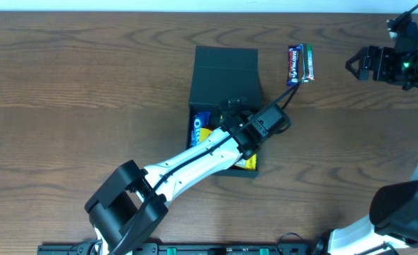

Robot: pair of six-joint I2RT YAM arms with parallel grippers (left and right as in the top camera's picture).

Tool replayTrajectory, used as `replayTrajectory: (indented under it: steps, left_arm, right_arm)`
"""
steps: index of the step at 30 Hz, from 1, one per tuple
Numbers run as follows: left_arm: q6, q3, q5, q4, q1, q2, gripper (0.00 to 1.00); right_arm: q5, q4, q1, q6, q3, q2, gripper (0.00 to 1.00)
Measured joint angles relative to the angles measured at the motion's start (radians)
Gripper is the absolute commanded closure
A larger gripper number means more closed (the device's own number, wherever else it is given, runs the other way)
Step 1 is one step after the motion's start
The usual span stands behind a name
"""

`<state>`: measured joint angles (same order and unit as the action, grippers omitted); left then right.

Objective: Pack container
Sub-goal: 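Carry the Eclipse tin with the left gripper into the box and release, then withdraw the left gripper and move the right gripper toward the Dairy Milk bars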

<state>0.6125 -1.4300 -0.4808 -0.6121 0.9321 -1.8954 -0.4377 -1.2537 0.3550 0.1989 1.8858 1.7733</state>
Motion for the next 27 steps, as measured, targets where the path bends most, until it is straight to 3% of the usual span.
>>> replayTrajectory:
  steps: [5,9,13,17,19,20,22,23,27]
  left_arm:
    - [-0.024,0.0,-0.143,0.058,-0.008,0.0,0.05]
    - [-0.114,0.0,-0.227,0.068,-0.069,0.006,0.05]
    - [-0.261,0.001,-0.205,0.066,-0.167,0.059,0.05]
    - [-0.418,0.001,-0.077,0.067,-0.277,0.165,0.04]
    - [-0.504,0.001,0.021,0.067,-0.352,0.211,0.05]
    - [-0.536,0.001,0.062,0.067,-0.385,0.223,0.05]
    - [-0.581,0.001,0.137,0.064,-0.448,0.23,0.05]
    - [-0.597,0.001,0.175,0.059,-0.478,0.23,0.05]
    - [-0.635,0.001,0.299,0.052,-0.541,0.229,0.04]
  right_arm:
    - [0.0,-0.011,0.0,0.0,0.0,0.0,0.05]
    - [-0.007,-0.03,-0.002,-0.004,0.0,0.0,0.05]
    - [-0.018,-0.041,-0.034,-0.006,0.0,0.0,0.07]
    - [-0.024,-0.044,-0.131,-0.007,0.0,0.0,0.12]
    - [-0.024,-0.042,-0.191,-0.01,-0.001,0.0,0.37]
    - [-0.024,-0.034,-0.22,-0.009,-0.006,0.0,0.63]
    - [-0.024,-0.011,-0.275,-0.01,-0.037,-0.006,0.93]
    - [-0.025,0.003,-0.304,-0.011,-0.064,-0.009,0.99]
    - [-0.024,0.067,-0.415,-0.011,-0.212,-0.009,0.99]
